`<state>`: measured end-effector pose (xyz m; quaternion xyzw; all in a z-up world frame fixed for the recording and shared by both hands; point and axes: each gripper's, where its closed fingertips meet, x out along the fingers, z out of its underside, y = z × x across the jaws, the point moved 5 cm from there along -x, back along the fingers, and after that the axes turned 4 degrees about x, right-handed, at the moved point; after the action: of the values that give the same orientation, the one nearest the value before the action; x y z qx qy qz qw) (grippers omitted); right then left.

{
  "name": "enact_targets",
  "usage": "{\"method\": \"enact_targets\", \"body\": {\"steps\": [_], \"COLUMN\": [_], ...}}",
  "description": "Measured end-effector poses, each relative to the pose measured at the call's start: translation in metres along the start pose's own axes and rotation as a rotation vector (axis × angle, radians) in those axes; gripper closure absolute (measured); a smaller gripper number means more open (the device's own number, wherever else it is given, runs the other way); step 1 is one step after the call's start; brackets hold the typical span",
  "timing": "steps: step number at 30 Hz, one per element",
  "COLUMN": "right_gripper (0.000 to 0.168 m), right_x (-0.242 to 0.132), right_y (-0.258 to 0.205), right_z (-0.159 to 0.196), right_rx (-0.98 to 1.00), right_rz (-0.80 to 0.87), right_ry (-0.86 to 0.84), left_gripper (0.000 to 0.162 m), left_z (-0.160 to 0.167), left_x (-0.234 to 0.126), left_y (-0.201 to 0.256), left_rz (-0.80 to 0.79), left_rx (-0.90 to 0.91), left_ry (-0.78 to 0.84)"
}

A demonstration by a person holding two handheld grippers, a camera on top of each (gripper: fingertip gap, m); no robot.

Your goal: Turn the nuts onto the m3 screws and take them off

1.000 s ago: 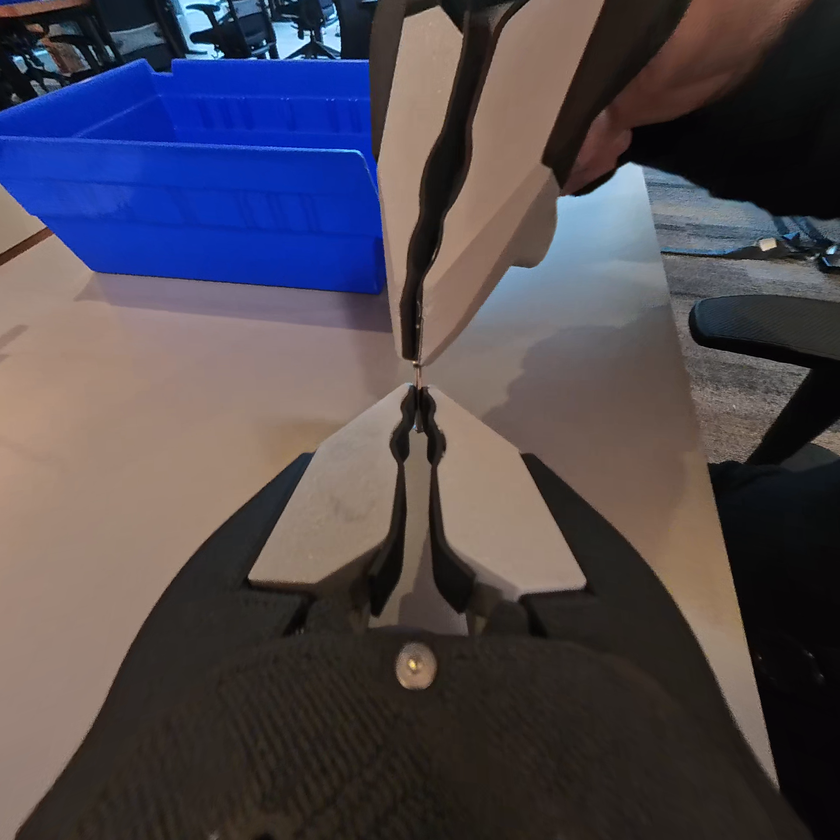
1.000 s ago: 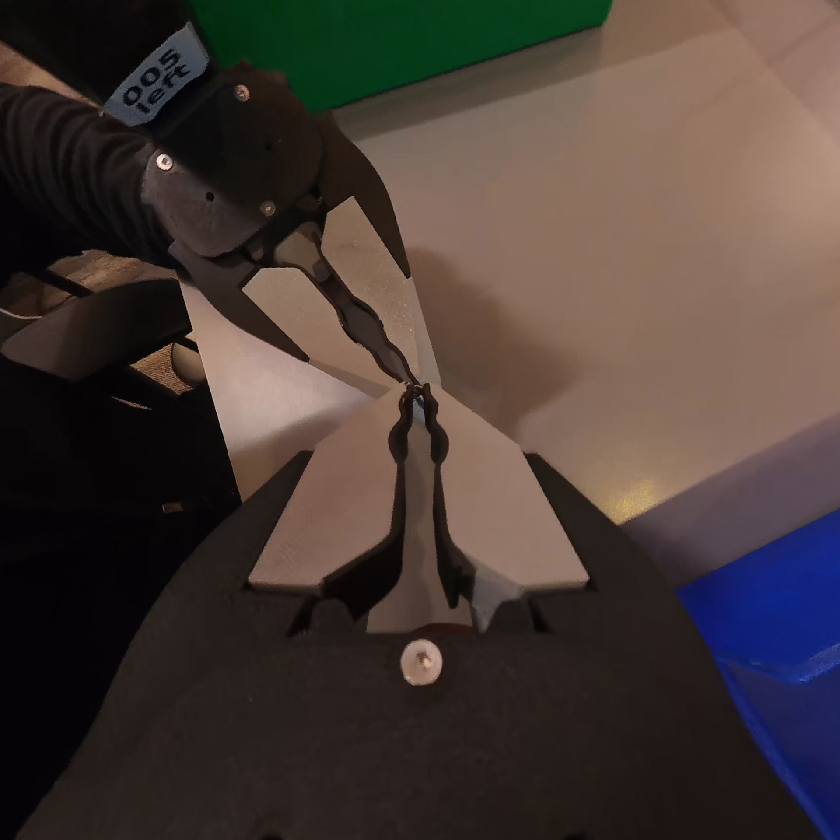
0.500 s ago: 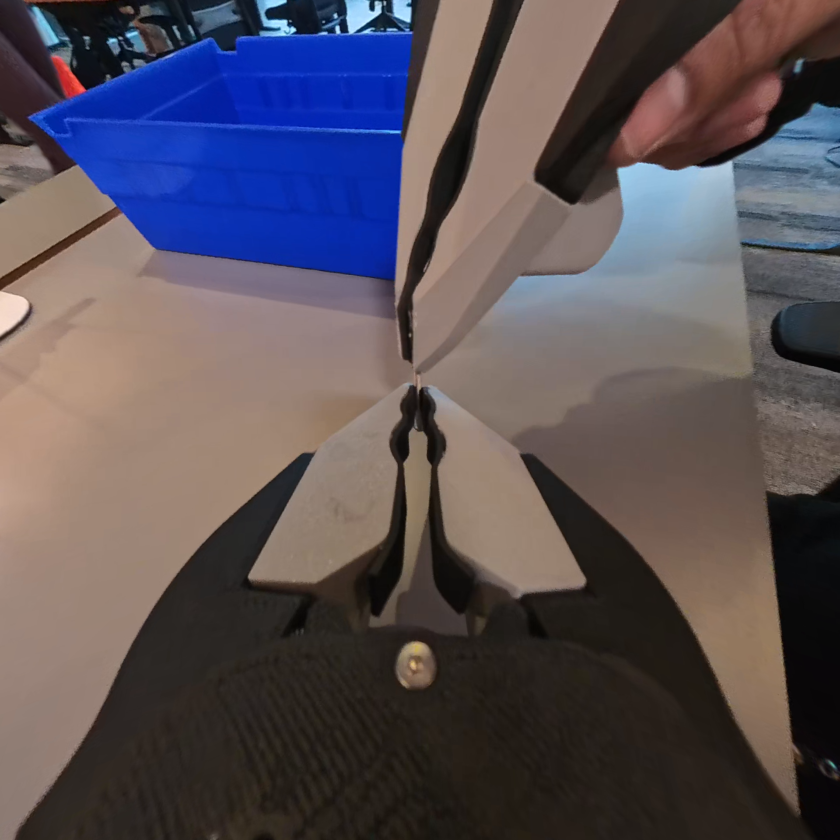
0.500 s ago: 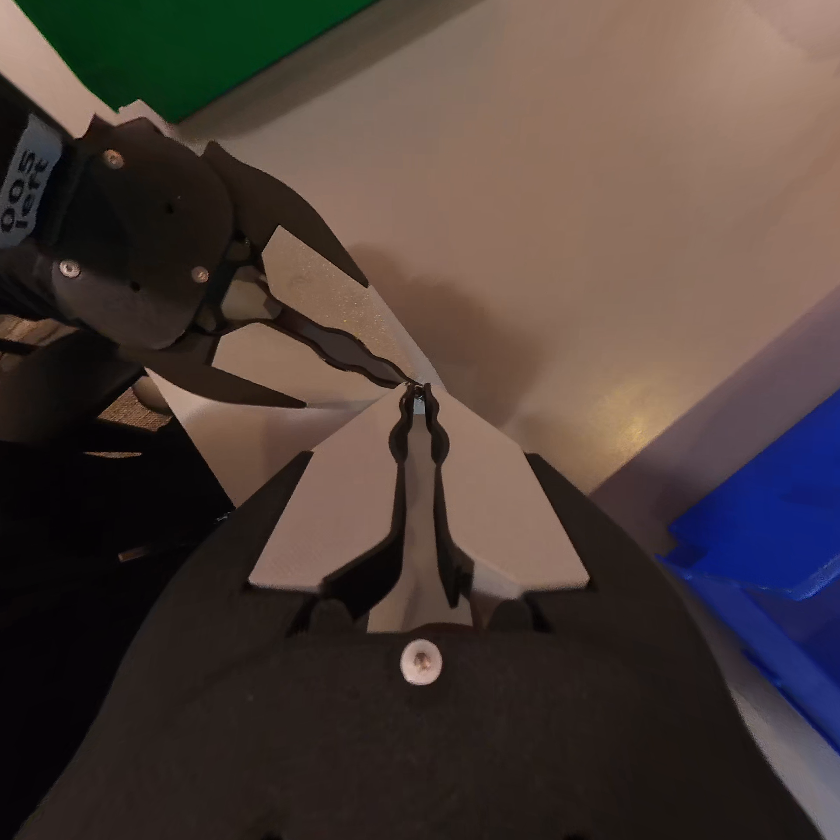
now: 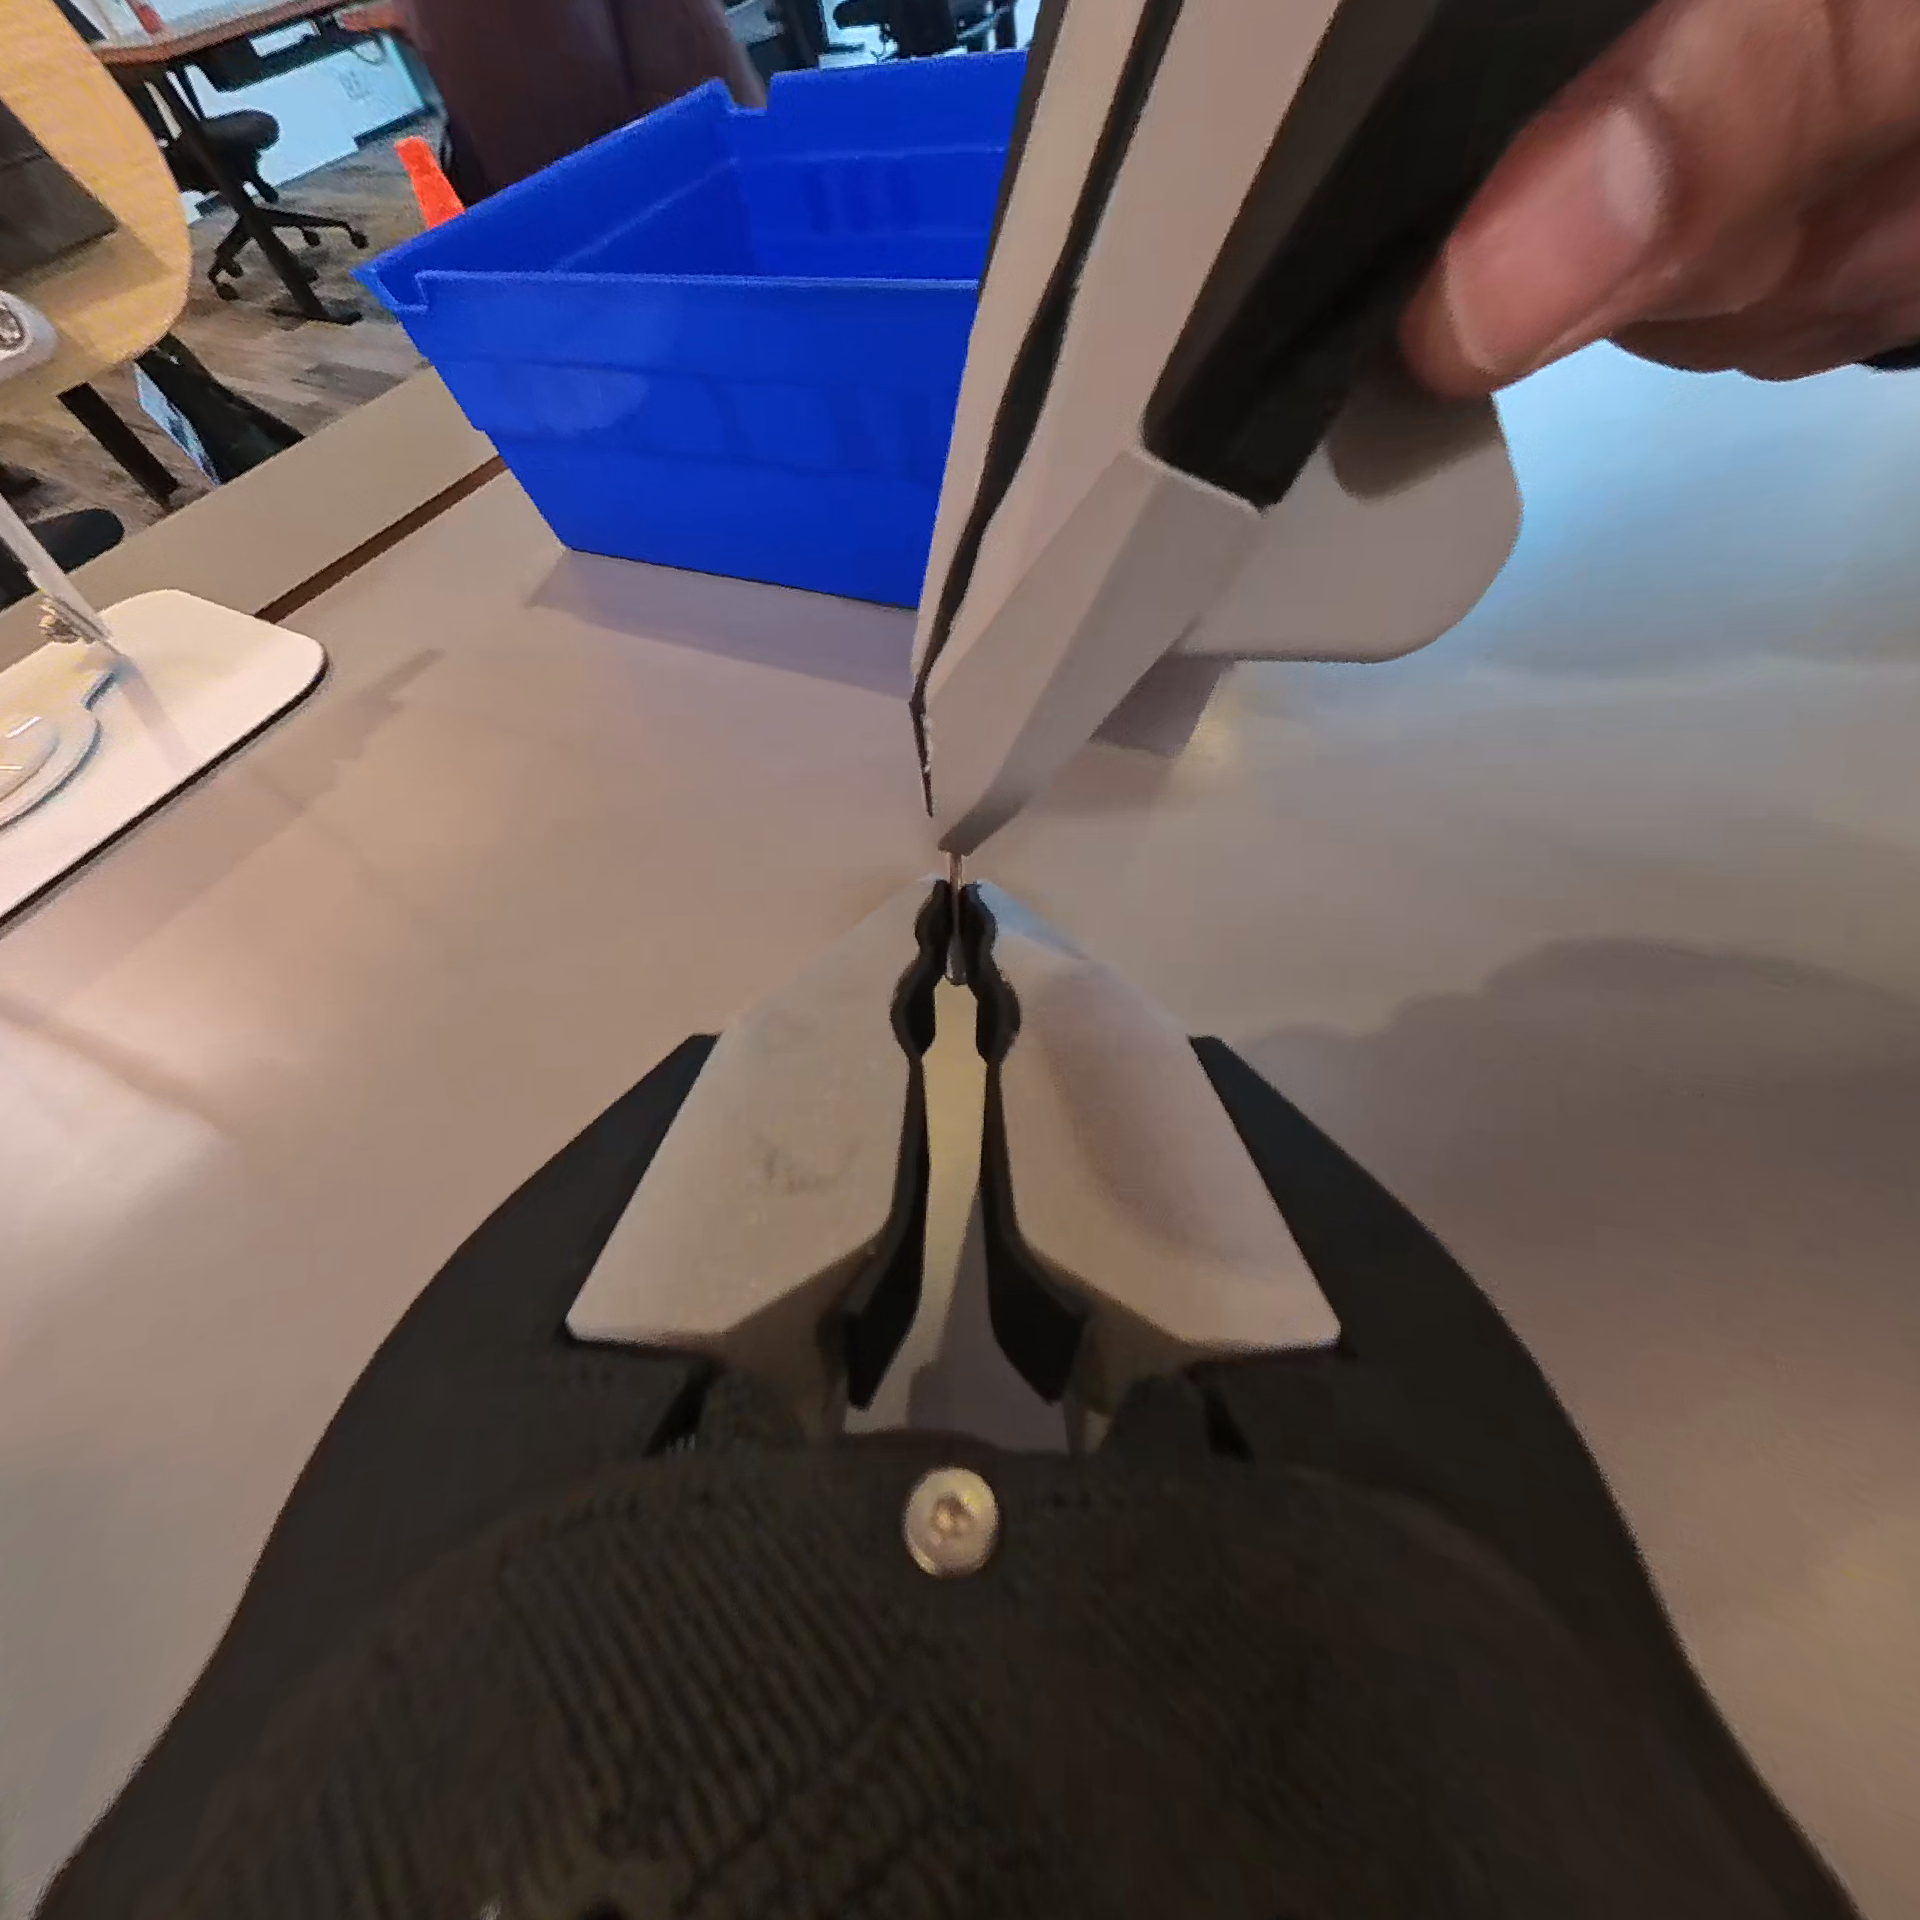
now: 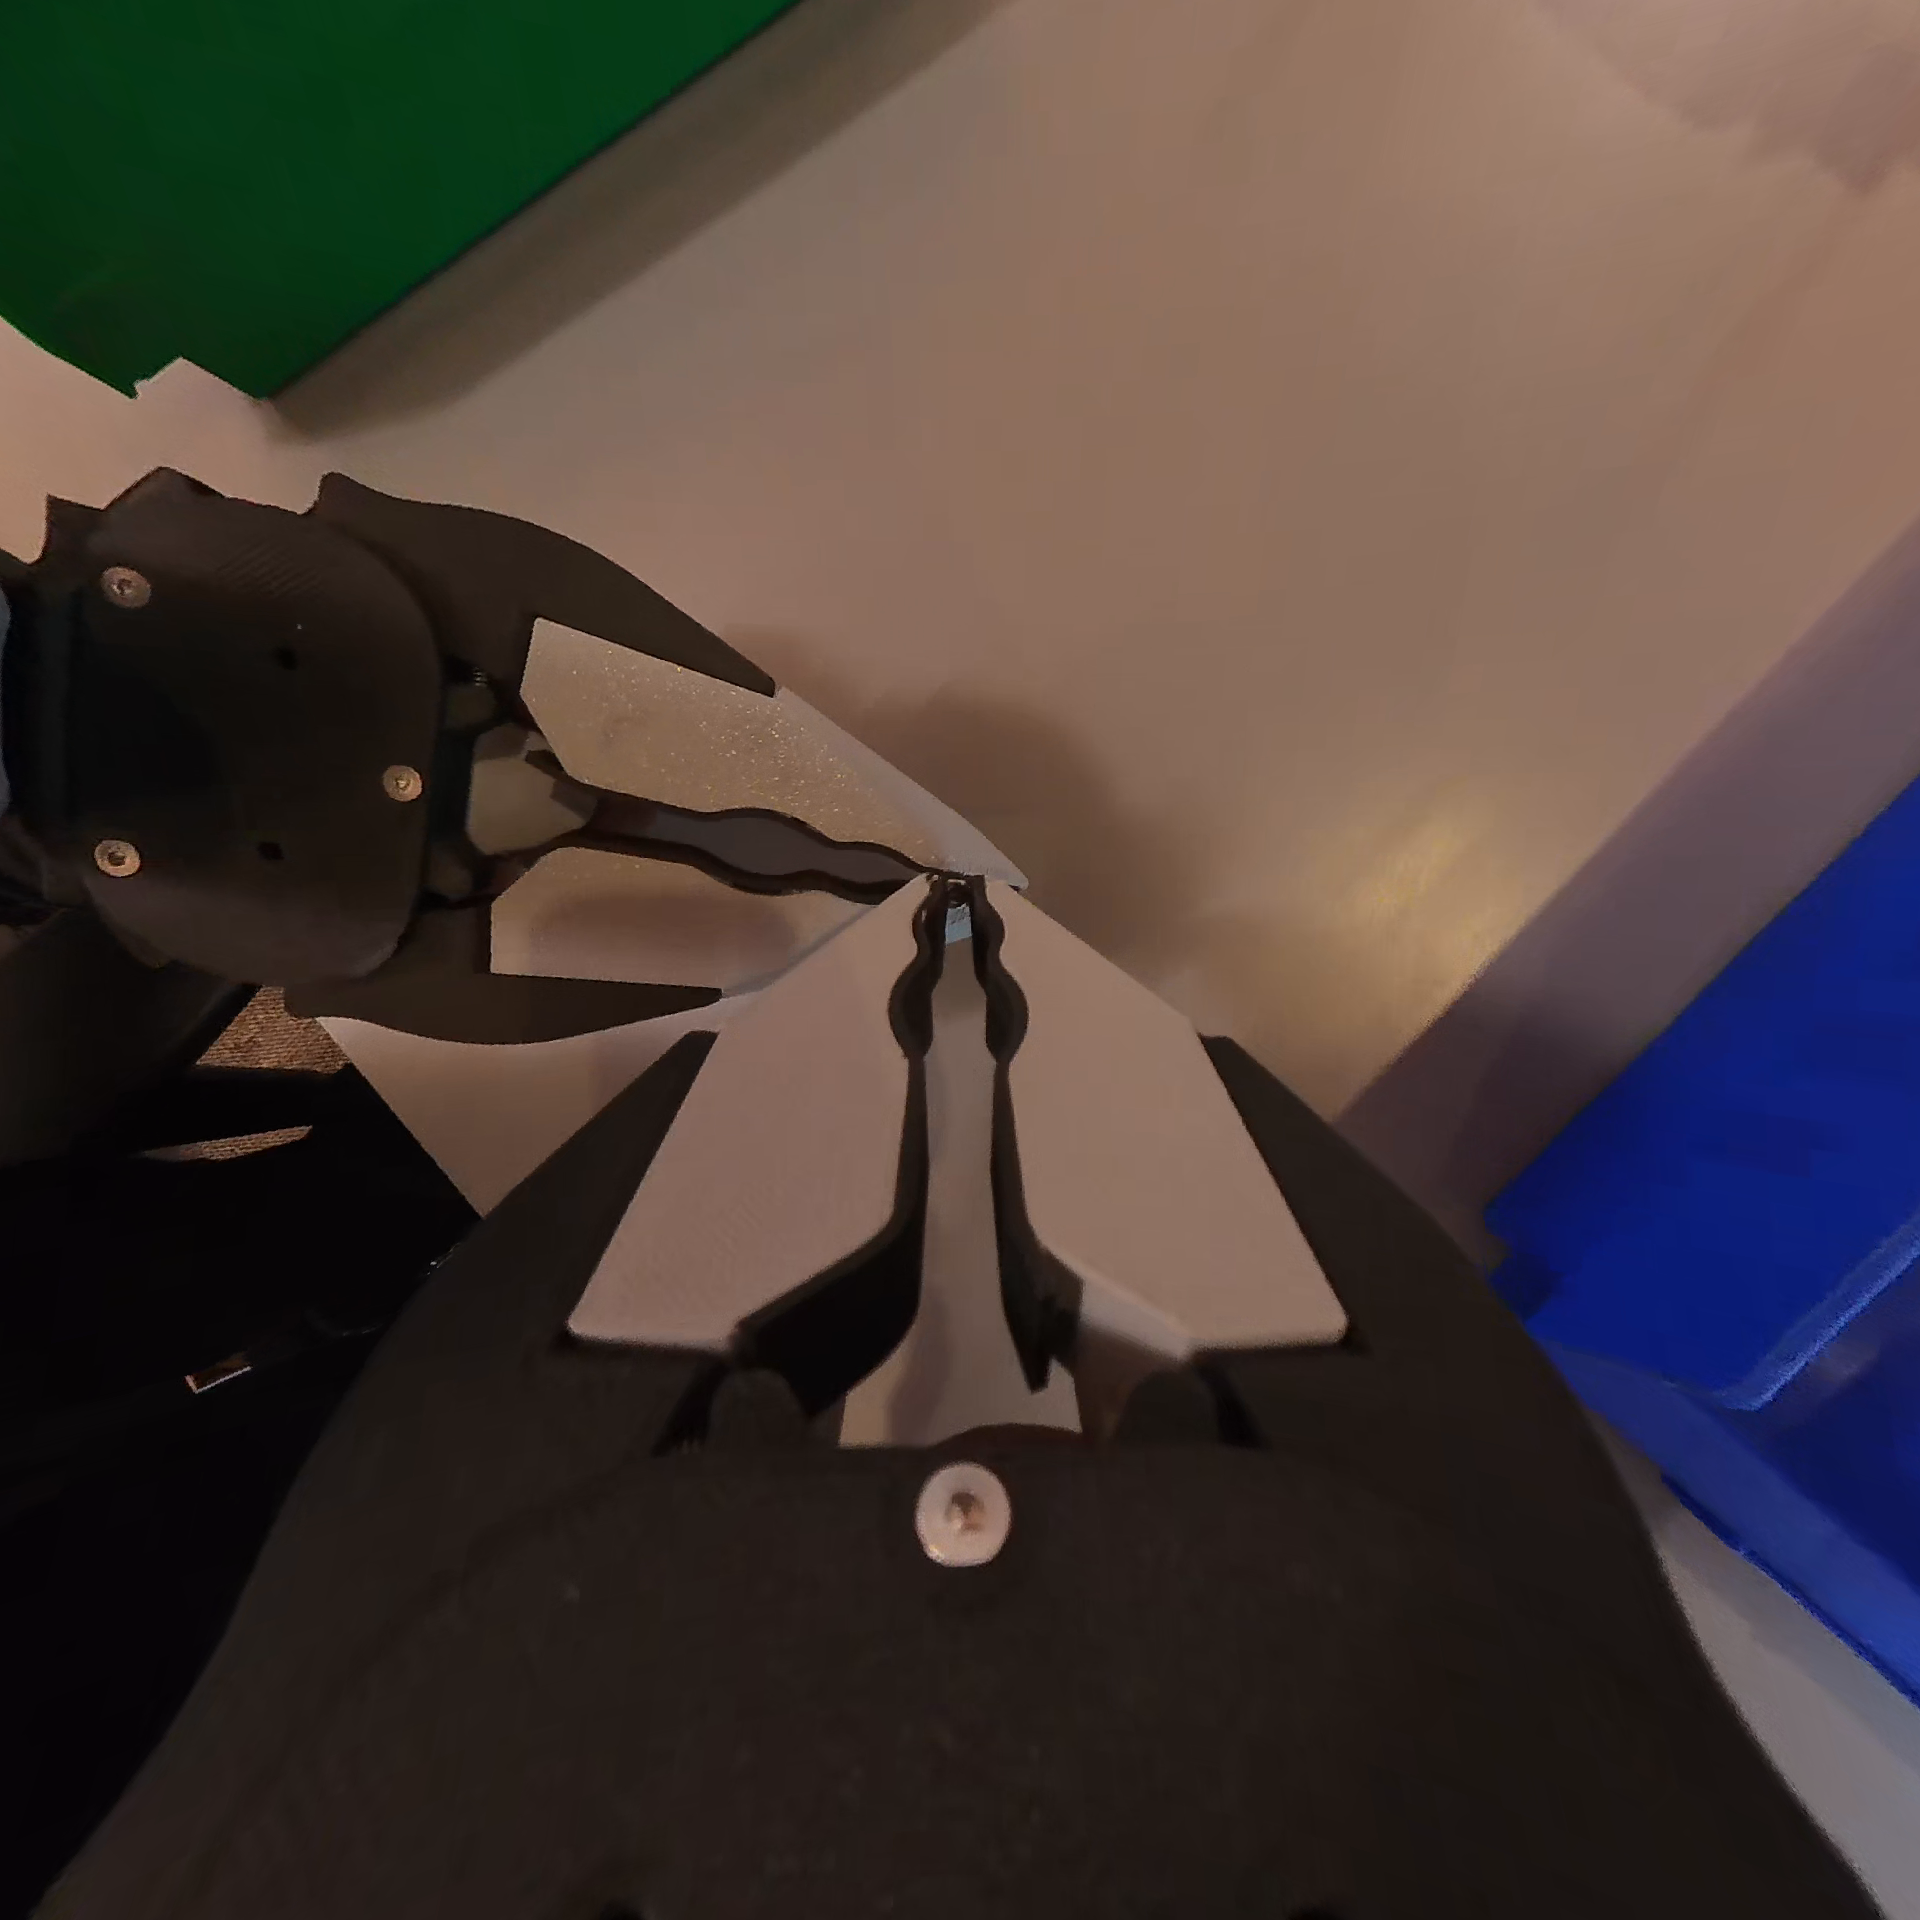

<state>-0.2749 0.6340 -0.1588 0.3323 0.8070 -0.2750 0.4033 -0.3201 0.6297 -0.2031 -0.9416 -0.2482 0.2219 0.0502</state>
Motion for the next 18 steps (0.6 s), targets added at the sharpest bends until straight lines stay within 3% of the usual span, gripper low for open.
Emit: {"method": "enact_targets", "body": {"steps": [18], "right_gripper": [0.167], "right_x": [-0.0004], "right_y": [-0.0048], "right_z": [0.0004], "right_rx": [-0.019], "right_rz": [-0.006], "right_ry": [0.012], "left_gripper": [0.162], "left_z": [0.001], "left_x": [-0.0045], "left_y": [0.0001], "left_rz": [0.037], "left_rx": [-0.022], "left_ry": [0.011]}}
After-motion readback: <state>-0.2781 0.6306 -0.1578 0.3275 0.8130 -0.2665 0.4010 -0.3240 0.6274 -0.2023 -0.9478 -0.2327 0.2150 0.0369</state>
